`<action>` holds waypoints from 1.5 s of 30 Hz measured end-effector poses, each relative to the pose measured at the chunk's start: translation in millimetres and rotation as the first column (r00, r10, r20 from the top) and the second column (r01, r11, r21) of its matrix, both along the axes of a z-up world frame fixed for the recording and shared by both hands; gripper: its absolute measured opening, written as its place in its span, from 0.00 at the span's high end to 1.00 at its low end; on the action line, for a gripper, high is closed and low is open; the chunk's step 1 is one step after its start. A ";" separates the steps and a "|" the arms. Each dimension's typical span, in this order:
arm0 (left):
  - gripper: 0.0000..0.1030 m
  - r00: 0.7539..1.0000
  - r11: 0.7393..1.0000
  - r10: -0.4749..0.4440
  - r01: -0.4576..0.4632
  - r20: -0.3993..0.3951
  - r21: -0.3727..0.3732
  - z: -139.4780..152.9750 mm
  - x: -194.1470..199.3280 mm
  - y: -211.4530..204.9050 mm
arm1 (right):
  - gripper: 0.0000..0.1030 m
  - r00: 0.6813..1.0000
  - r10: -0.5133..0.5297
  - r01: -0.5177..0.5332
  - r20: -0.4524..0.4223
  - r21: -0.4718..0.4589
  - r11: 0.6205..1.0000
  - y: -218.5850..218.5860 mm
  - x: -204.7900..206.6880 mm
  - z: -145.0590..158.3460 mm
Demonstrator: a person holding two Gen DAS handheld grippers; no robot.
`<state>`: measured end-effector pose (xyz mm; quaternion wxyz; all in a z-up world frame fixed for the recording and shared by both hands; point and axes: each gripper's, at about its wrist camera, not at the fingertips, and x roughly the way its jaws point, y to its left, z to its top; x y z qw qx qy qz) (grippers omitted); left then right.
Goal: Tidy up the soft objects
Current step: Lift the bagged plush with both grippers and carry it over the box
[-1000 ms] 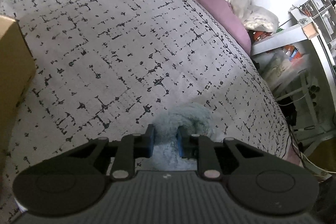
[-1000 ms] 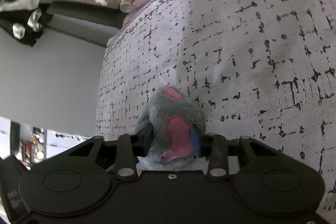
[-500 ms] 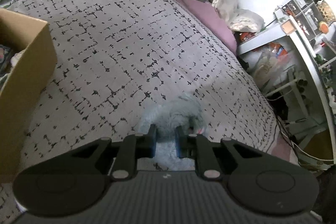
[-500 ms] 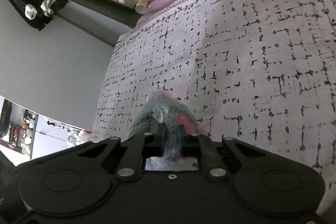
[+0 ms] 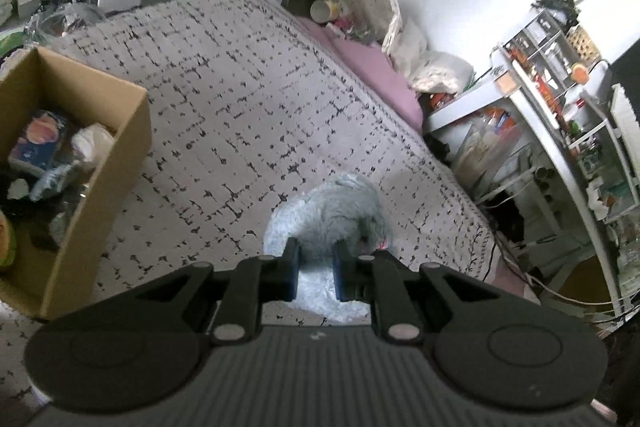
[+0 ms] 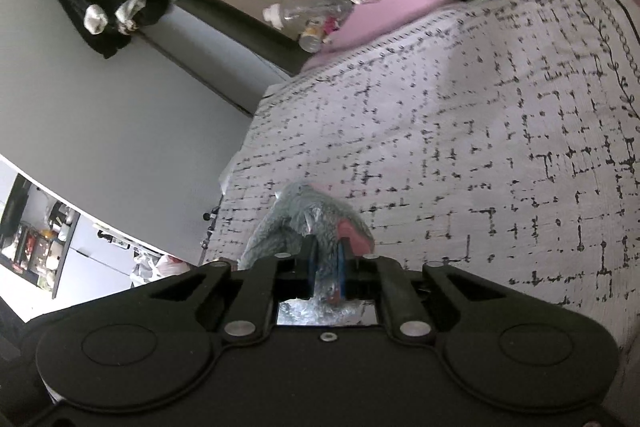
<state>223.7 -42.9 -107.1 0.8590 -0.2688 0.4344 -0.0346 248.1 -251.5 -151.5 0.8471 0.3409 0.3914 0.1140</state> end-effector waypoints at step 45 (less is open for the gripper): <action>0.85 0.971 0.971 0.227 -0.220 0.072 -0.090 49.2 -66.7 215.0 | 0.90 0.947 0.283 -0.275 0.152 -0.077 0.958 202.7 -27.9 71.0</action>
